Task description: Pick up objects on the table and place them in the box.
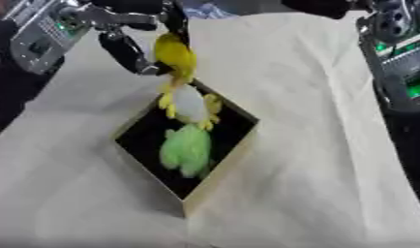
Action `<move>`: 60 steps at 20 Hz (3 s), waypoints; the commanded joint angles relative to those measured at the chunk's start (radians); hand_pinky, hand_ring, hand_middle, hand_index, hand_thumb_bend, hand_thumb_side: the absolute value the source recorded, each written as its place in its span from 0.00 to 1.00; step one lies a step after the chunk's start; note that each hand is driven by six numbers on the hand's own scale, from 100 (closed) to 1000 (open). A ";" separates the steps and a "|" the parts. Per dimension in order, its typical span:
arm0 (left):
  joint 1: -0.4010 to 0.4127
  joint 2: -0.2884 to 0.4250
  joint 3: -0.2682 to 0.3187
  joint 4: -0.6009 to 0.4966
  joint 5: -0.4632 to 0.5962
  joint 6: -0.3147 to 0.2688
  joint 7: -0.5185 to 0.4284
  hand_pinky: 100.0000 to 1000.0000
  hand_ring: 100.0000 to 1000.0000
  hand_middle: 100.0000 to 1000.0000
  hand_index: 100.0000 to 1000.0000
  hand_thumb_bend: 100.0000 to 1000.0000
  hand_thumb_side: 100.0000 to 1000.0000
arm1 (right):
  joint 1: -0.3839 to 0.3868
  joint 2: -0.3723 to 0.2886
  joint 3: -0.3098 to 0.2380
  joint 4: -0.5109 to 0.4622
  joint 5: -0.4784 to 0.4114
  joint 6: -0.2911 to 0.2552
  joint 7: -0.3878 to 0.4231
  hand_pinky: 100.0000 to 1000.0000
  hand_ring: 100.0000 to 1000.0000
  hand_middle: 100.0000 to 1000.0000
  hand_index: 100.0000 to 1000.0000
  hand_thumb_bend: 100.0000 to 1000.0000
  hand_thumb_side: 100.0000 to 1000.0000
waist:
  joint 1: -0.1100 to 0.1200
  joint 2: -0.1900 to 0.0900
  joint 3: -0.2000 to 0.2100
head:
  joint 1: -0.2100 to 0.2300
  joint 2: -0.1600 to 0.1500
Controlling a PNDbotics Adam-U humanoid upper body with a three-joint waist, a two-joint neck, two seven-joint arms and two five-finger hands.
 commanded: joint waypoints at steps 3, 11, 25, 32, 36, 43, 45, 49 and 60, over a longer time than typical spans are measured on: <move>0.005 0.034 -0.039 -0.046 0.047 0.053 -0.062 0.68 0.59 0.52 0.66 0.16 0.03 | -0.016 -0.013 -0.010 -0.018 0.003 0.000 -0.005 0.87 0.85 0.63 0.79 0.00 0.22 | -0.002 -0.025 0.002 | -0.001 0.004; 0.023 0.010 -0.049 -0.018 0.035 0.080 -0.093 0.78 0.77 0.75 0.87 0.42 0.49 | -0.017 -0.013 -0.011 -0.018 0.001 0.001 -0.006 0.87 0.85 0.63 0.79 0.00 0.22 | -0.006 -0.020 0.002 | 0.001 0.004; 0.039 0.097 0.105 -0.187 0.003 0.156 0.109 0.79 0.77 0.77 0.87 0.34 0.51 | -0.008 -0.016 -0.014 -0.018 -0.001 0.002 -0.007 0.87 0.85 0.63 0.79 0.00 0.22 | -0.003 -0.024 0.012 | -0.007 0.004; -0.015 0.052 0.294 0.209 -0.132 0.196 0.138 0.80 0.77 0.76 0.87 0.35 0.47 | -0.012 -0.013 -0.014 -0.021 0.000 0.002 -0.009 0.87 0.85 0.63 0.78 0.00 0.22 | -0.004 -0.023 0.000 | -0.002 -0.002; -0.048 -0.003 0.380 0.414 -0.229 0.140 0.163 0.80 0.78 0.76 0.87 0.38 0.48 | -0.019 -0.014 -0.014 -0.021 -0.001 0.002 -0.010 0.87 0.85 0.63 0.78 0.00 0.22 | -0.006 -0.015 -0.010 | 0.003 -0.007; -0.082 -0.060 0.445 0.589 -0.338 0.048 0.153 0.81 0.79 0.75 0.85 0.54 0.49 | -0.037 -0.008 -0.009 -0.020 -0.003 0.001 -0.005 0.87 0.85 0.63 0.78 0.00 0.23 | -0.001 0.005 -0.033 | 0.020 -0.027; -0.088 -0.072 0.464 0.612 -0.372 0.037 0.171 0.81 0.79 0.75 0.85 0.54 0.49 | -0.043 -0.006 -0.008 -0.021 -0.003 0.001 -0.004 0.87 0.85 0.63 0.78 0.00 0.23 | 0.001 0.010 -0.042 | 0.024 -0.035; -0.098 -0.089 0.497 0.642 -0.408 0.034 0.206 0.81 0.80 0.76 0.87 0.55 0.50 | -0.053 -0.004 -0.005 -0.021 -0.004 0.001 -0.003 0.87 0.85 0.62 0.78 0.00 0.23 | 0.003 0.019 -0.057 | 0.031 -0.051; -0.114 -0.106 0.546 0.648 -0.516 0.103 0.316 0.81 0.80 0.77 0.89 0.56 0.49 | -0.069 -0.002 0.000 -0.019 -0.008 0.001 0.001 0.87 0.85 0.62 0.78 0.00 0.24 | 0.003 0.041 -0.071 | 0.052 -0.072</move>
